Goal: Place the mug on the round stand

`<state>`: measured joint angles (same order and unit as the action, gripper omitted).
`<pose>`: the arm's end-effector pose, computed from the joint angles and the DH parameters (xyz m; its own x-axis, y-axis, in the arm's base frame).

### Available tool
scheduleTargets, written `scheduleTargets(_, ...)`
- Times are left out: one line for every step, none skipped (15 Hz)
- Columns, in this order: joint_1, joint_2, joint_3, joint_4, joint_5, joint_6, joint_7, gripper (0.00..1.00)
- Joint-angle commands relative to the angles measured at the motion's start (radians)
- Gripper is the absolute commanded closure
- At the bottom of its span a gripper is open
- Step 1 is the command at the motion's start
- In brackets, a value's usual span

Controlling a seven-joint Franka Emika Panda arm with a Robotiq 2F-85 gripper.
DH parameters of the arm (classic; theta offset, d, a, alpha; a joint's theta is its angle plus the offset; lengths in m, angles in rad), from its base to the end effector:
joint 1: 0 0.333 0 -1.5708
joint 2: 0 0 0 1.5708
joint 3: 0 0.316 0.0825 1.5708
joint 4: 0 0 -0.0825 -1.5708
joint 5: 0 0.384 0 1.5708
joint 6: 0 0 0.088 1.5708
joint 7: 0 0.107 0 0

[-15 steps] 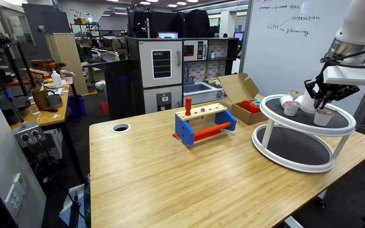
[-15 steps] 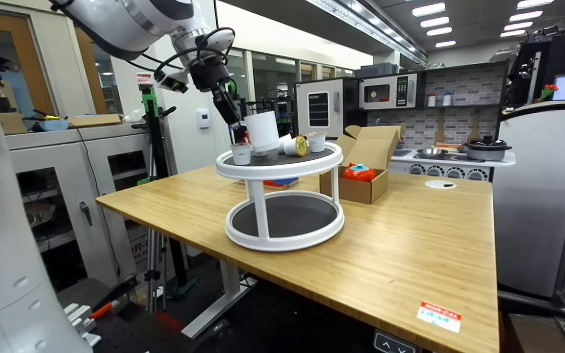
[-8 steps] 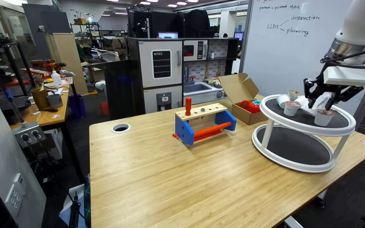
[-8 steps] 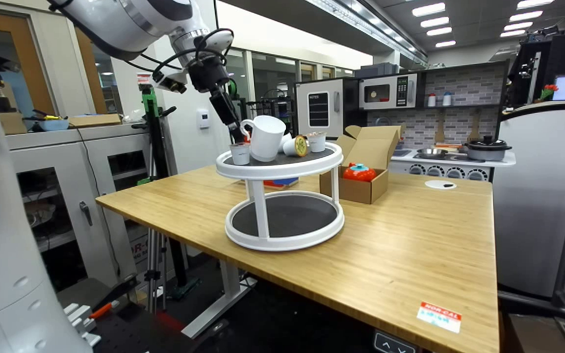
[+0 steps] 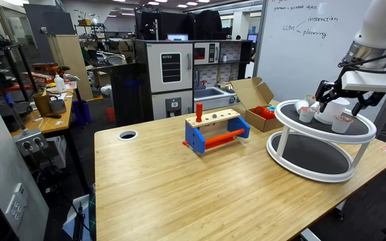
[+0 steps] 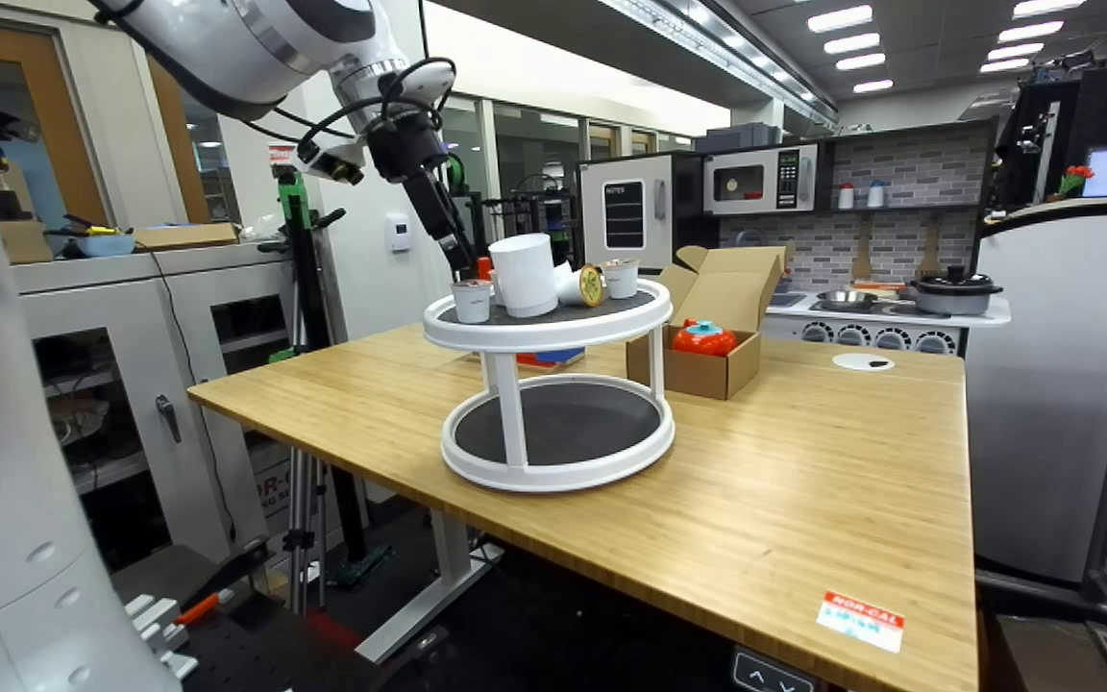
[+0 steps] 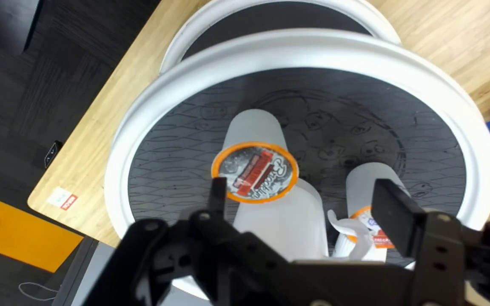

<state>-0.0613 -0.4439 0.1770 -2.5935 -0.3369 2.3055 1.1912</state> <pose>0.4081 0.0403 0.4195 0.6016 -0.7137 0.3589 -0.7727 -0.6339 0.0347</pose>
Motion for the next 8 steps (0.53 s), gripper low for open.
scheduleTargets(-0.002, 0.003, 0.007, -0.001, 0.008, 0.009, -0.014, 0.00)
scheduleTargets(-0.001, 0.003, 0.007, -0.001, 0.009, 0.011, -0.015, 0.00)
scheduleTargets(0.000, 0.003, 0.007, -0.001, 0.009, 0.012, -0.015, 0.00)
scheduleTargets(0.000, 0.004, 0.007, -0.001, 0.009, 0.013, -0.016, 0.00)
scheduleTargets(0.001, 0.003, 0.009, 0.000, 0.006, 0.015, -0.017, 0.00)
scheduleTargets(0.000, 0.001, 0.015, 0.002, -0.009, 0.018, -0.018, 0.00)
scheduleTargets(-0.001, -0.001, 0.022, 0.004, -0.026, 0.023, -0.023, 0.00)
scheduleTargets(0.002, -0.009, 0.032, 0.004, -0.054, 0.046, -0.034, 0.00)
